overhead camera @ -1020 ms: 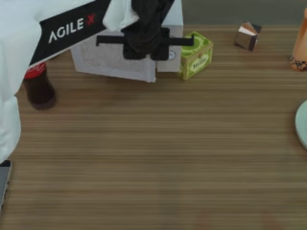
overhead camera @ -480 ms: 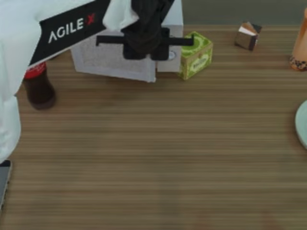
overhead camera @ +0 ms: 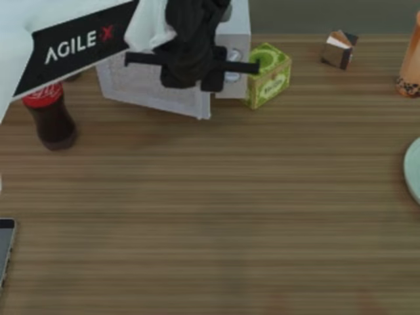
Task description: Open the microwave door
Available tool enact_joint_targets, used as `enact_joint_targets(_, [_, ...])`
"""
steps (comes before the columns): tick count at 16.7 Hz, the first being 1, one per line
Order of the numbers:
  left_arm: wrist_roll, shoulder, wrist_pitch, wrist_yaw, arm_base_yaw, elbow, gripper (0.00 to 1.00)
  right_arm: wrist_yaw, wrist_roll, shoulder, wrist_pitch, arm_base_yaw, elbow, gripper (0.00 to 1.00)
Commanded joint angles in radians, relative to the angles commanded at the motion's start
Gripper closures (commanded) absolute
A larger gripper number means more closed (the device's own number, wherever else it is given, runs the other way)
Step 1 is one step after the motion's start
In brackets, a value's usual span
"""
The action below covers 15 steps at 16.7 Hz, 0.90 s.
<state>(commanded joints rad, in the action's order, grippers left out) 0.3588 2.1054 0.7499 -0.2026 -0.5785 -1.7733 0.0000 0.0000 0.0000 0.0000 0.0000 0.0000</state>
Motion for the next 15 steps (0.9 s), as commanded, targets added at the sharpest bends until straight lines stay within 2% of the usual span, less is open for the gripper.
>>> enact_joint_targets(15, [-0.008, -0.010, -0.008, 0.004, 0.001, 0.011, 1.00, 0.000, 0.000, 0.000, 0.000, 0.000, 0.000, 0.00])
